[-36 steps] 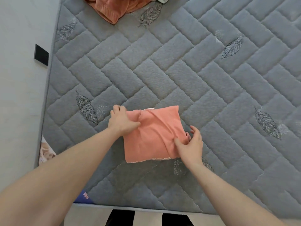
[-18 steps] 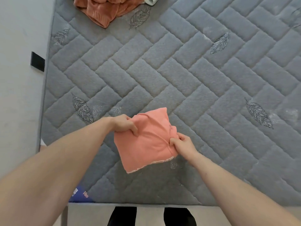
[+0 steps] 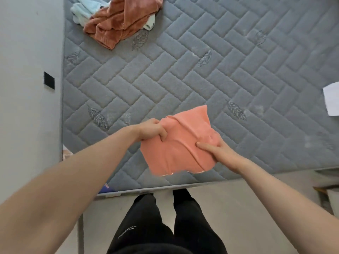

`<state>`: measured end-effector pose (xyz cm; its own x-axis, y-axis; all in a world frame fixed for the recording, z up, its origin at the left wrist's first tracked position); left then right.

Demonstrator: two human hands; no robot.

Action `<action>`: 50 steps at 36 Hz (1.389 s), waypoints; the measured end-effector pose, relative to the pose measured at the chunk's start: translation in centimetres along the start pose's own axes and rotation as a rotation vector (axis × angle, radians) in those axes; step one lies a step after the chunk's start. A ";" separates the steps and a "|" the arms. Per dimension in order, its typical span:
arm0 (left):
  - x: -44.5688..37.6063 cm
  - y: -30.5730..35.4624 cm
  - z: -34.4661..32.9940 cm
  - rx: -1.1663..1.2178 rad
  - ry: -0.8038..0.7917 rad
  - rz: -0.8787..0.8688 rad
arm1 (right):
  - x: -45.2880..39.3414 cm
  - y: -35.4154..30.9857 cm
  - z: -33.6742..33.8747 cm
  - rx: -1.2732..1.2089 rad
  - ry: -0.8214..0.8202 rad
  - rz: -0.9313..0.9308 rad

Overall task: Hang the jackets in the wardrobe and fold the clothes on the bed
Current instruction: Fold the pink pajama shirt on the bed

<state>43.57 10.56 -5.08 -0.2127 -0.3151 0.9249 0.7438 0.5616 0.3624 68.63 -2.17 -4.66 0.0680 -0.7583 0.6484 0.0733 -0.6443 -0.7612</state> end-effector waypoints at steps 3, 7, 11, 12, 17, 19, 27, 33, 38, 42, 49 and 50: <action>3.1 2.8 -2.2 -0.071 -0.092 -0.082 | 5.1 -1.9 -0.1 -0.065 0.079 0.047; 7.8 6.8 -4.5 -0.176 -0.212 -0.176 | 11.8 -3.1 0.3 -0.227 0.158 -0.030; 12.3 10.2 -6.7 -0.315 -0.370 -0.231 | 18.0 -3.1 0.6 -0.363 0.206 -0.048; 13.3 11.0 -7.4 -0.340 -0.394 -0.251 | 19.3 -3.1 0.7 -0.389 0.233 -0.025; 18.2 15.4 -11.6 -0.434 -0.469 -0.356 | 26.2 -3.0 1.5 -0.523 0.433 0.153; 20.1 17.4 -13.6 -0.441 -0.526 -0.430 | 29.1 -2.7 2.2 -0.565 0.526 0.224; 25.9 22.5 -25.8 -0.120 -0.750 -0.613 | 40.9 0.5 6.8 -0.744 0.927 0.456; 29.4 22.3 -38.8 -0.282 -0.744 -0.666 | 48.8 4.9 12.0 -0.830 1.097 0.605; 31.1 23.3 -48.8 -0.209 -0.607 -0.755 | 55.3 8.7 15.3 -0.839 1.120 0.599; 32.3 24.0 -55.7 -0.202 -0.574 -0.798 | 60.5 10.7 17.5 -0.827 1.182 0.643; 36.1 25.9 -66.7 -0.300 -0.652 -0.827 | 68.5 15.6 21.3 -0.867 1.461 0.706; 36.9 26.2 -68.6 -0.340 -0.689 -0.817 | 70.0 16.3 21.8 -0.878 1.513 0.720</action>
<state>98.68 -38.84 30.63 -0.9429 0.0562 0.3283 0.3327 0.1083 0.9368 96.23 -63.56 28.61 -0.9979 0.0081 0.0644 -0.0590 0.3011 -0.9518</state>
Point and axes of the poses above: each hand's wrist, its own x-axis away from the middle knuckle, its own z-axis out of the back of the hand, y = z × x, the point moved 1 cm from there along -x, towards the middle knuckle, and after that the axes turned 10 degrees about z, right-handed, at the moved point
